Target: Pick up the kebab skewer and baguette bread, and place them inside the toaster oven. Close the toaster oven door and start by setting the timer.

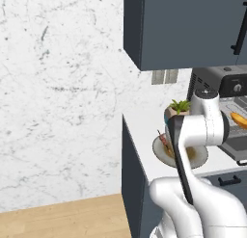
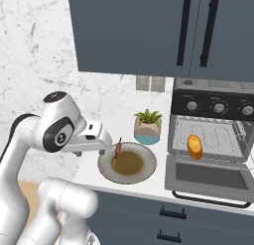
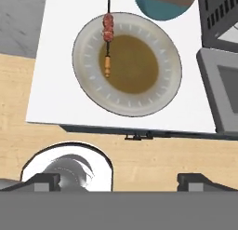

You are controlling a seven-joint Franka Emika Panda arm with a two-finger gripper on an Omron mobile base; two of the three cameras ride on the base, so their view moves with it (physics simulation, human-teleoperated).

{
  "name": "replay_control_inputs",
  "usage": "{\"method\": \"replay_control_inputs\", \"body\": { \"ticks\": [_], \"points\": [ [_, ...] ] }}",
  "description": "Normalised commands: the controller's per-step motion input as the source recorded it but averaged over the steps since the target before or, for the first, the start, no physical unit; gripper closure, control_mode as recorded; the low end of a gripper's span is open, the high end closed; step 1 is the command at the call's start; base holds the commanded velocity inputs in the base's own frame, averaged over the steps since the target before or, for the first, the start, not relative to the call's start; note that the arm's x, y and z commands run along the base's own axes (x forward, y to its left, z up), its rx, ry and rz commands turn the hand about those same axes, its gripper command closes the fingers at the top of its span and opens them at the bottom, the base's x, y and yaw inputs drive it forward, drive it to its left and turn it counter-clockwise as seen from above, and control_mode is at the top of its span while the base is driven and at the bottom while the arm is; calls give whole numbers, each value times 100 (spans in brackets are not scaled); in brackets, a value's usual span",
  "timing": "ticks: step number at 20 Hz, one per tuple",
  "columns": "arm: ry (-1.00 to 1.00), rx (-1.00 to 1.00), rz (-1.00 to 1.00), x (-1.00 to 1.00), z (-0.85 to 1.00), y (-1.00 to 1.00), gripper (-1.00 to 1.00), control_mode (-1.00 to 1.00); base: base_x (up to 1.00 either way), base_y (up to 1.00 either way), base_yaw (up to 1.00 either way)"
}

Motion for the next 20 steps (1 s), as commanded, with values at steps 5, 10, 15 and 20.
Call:
{"method": "replay_control_inputs", "body": {
  "ticks": [5, 10, 15, 20],
  "points": [
    [1, 4, 9, 2, -27, 17, -100, -100, 0, 0, 0],
    [-1, 4, 2, 30, -30, 0, -100, -100, 0, 0, 0],
    [0, 1, 0, 56, -29, 0, -100, -100, 0, 0, 0],
    [0, 0, 0, 41, -27, -10, -100, -100, 0, 0, 0]
  ]
}}
